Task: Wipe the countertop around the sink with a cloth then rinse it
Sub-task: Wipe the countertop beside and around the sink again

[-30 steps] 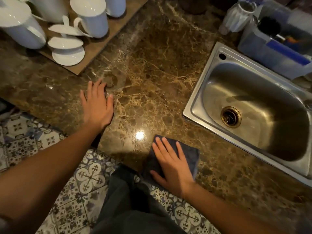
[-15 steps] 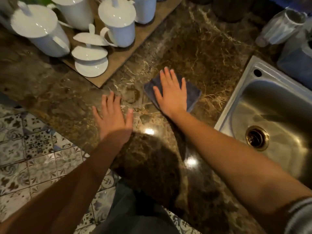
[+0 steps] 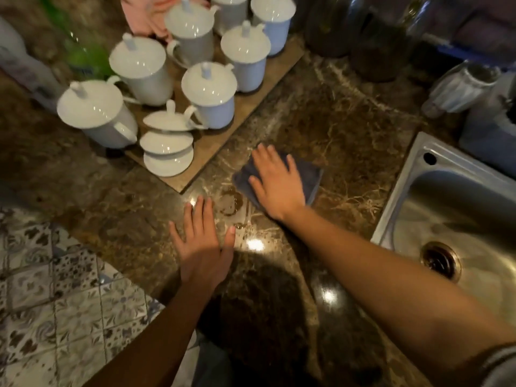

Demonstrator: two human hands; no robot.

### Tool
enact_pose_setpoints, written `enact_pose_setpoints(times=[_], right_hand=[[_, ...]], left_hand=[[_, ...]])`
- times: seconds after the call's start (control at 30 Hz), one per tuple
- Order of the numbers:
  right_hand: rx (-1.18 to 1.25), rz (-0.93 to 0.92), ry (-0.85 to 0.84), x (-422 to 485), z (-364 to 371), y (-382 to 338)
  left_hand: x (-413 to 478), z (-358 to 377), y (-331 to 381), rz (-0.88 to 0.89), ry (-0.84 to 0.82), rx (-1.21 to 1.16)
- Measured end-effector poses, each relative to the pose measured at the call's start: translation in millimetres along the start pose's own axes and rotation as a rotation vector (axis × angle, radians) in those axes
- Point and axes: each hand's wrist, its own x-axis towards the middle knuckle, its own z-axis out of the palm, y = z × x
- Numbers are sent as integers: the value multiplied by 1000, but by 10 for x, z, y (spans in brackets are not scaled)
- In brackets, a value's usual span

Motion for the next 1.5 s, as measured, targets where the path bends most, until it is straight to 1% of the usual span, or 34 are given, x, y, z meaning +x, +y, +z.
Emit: enact_pose_setpoints(times=[0.1, 0.27, 0.37, 0.43, 0.47, 0.53, 0.6, 0.7, 0.83, 0.9, 1.03, 1.13, 1.23, 1.4, 1.5], right_hand=[[12, -162, -74, -402, 44, -253], [-17, -349, -148, -1114, 149, -569], [27, -409, -203, -1306, 158, -481], [5, -461, -181, -1298, 149, -354], [-5, -460, -167, -1273, 156, -287], [10, -373, -125, -1172, 138, -137], [40, -201, -64, -962, 78, 68], [62, 78, 7, -466, -47, 439], [30, 338, 78, 309, -120, 905], [39, 430, 100, 651, -179, 1084], [31, 529, 81, 1122, -248, 1214], [17, 576, 73, 1243, -240, 1171], [11, 565, 46, 1219, -243, 991], [-43, 371, 25, 857, -112, 309], [-55, 271, 5, 501, -15, -83]], left_hand=[[-11, -26, 9, 3, 15, -87], [-41, -62, -22, 43, 68, -205], [-56, -56, -46, 62, 87, -247], [-48, -44, -62, 44, 72, -244], [-41, -29, -67, 38, 54, -203], [-19, 6, -62, 39, 13, -83], [-1, 37, -46, 35, -15, -8], [5, 49, -39, 28, -6, 44], [6, 71, -40, 29, -30, 47], [2, 77, -42, 30, -44, 56], [12, 75, -28, 8, -65, 34], [20, 78, -28, 2, -60, 33], [5, 73, -32, 15, -48, 27], [-10, 58, -29, 31, 1, -14], [-18, 6, -28, 44, 45, -146]])
